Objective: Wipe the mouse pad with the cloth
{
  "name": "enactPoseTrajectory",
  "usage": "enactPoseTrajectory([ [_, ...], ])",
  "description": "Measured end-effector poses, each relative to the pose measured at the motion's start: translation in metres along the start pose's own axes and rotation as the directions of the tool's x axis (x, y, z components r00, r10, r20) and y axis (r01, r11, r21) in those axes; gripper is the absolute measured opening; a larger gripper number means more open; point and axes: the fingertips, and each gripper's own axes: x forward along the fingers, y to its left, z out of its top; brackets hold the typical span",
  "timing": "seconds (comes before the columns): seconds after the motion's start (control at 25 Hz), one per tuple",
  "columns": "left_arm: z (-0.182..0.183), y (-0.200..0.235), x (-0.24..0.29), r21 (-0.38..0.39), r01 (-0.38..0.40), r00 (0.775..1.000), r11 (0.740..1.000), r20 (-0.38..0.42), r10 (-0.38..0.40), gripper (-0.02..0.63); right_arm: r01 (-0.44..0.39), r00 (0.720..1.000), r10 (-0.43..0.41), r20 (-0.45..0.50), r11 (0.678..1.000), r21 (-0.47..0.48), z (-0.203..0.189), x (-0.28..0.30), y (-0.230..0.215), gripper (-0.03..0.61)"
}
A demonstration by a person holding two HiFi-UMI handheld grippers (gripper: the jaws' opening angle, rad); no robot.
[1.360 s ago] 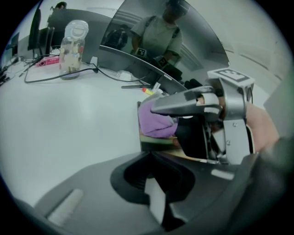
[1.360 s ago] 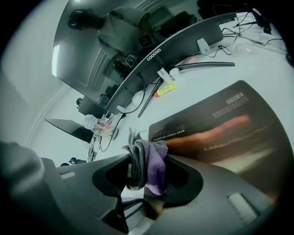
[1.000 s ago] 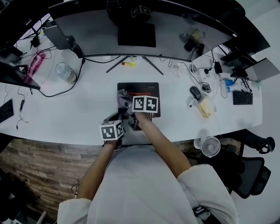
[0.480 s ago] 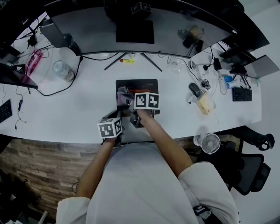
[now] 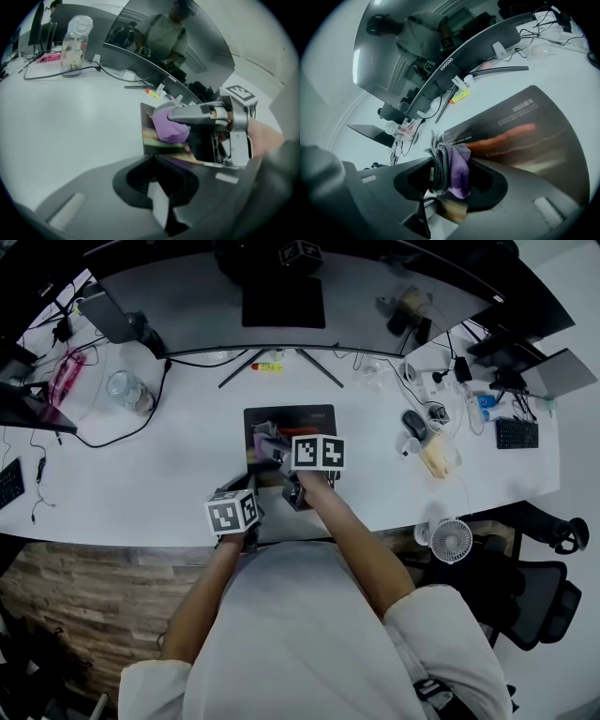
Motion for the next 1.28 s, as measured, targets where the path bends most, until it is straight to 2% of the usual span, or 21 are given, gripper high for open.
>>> enactPoseTrajectory([
  [1.28, -0.001, 0.000, 0.001, -0.014, 0.016, 1.000, 1.000, -0.008, -0.016, 0.000, 0.056, 0.998, -0.057, 0.038, 0.998, 0.013, 0.011, -0.041, -0.048, 0.218],
])
